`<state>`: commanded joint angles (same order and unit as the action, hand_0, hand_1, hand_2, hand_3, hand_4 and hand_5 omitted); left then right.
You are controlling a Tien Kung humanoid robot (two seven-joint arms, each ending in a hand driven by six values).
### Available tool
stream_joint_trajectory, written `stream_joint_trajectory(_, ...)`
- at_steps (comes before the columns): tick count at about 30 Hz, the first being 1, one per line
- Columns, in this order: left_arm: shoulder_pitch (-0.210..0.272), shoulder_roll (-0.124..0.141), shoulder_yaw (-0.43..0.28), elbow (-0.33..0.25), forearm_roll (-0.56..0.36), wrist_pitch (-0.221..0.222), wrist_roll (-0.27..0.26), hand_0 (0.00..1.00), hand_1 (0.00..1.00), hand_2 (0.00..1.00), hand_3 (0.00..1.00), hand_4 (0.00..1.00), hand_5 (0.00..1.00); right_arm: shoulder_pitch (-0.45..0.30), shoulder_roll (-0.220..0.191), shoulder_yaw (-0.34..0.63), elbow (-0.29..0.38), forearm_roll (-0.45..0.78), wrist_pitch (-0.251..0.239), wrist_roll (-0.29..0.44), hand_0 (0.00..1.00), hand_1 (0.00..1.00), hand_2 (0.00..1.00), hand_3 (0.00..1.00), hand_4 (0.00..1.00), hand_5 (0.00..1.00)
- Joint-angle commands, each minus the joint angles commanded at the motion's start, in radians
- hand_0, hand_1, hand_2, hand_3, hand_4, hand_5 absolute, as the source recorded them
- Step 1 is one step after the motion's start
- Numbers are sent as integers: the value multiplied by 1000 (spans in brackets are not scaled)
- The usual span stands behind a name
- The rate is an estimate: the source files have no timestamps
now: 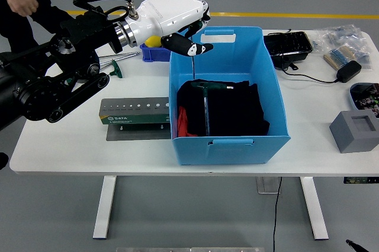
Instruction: Lift tool from toolbox,place it in box,lift tool from toolbox,place it in box
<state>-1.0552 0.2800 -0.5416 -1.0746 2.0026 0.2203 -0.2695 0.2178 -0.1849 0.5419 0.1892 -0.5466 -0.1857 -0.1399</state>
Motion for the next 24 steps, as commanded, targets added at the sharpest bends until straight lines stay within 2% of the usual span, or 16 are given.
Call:
stream_joint_trajectory(1,2,-13,14,12,-4,2,4,223,109,162,184,741,394,1,0,0,0,0,0,0,621,608,673,568,830,691)
stream_joint_trajectory(7,4,-72,113,88,-45,-74,58,223,109,162,184,741,394,6,-3,0,2,-8,2,-1,621,608,673,568,830,691)
stream_joint_trajectory(8,4,-80,127,100,-60,-82,62,313,223,291,336,798,450,6,-3,0,2,-8,2,-1,621,609,673,568,830,690)
stream_joint_trajectory(13,-3,-111,188,141,-140,-107,65,313,223,291,336,798,450,5,-5,1,3,-11,2,0,621,609,673,568,830,690)
stream_joint_trajectory(14,-4,-115,195,146,-149,-107,64,365,288,373,409,841,498,5,-5,1,3,-11,2,0,621,608,673,569,829,690)
stream_joint_trajectory(19,-22,-150,238,183,-207,-126,50,365,288,373,409,841,498,4,-6,9,3,-28,4,-4,621,608,673,569,829,690)
stream_joint_trajectory(20,-23,-155,241,191,-220,-137,48,422,396,499,511,872,528,4,-6,11,3,-32,4,-5,621,606,673,569,829,689)
stream_joint_trajectory(24,-24,-177,238,230,-259,-166,37,422,396,499,511,872,528,6,-6,14,4,-40,5,-7,621,606,673,569,829,689)
